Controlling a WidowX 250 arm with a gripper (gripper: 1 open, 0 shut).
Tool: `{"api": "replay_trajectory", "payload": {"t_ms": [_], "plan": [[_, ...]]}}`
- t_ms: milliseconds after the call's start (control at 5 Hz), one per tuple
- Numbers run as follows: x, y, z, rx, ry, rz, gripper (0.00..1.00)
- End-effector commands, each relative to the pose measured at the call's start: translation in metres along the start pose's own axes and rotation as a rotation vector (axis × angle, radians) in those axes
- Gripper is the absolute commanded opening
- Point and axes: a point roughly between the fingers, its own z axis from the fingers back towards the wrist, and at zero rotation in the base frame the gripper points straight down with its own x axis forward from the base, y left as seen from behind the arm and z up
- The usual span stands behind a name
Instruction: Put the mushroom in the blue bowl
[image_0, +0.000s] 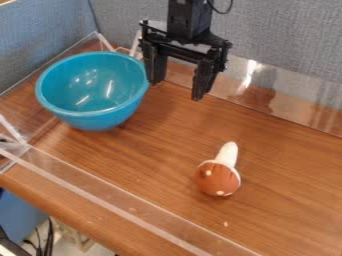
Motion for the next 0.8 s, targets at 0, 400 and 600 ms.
{"api": "replay_trajectory", "payload": {"t_ms": [0,400,600], "plan": [[0.000,-0.012,-0.011,-0.002,0.006,-0.044,1.00],[-0.005,-0.062,-0.056,-0.002,0.007,-0.195,1.00],[-0.008,-0.074,-0.075,-0.006,-0.008,-0.241,1.00]]}}
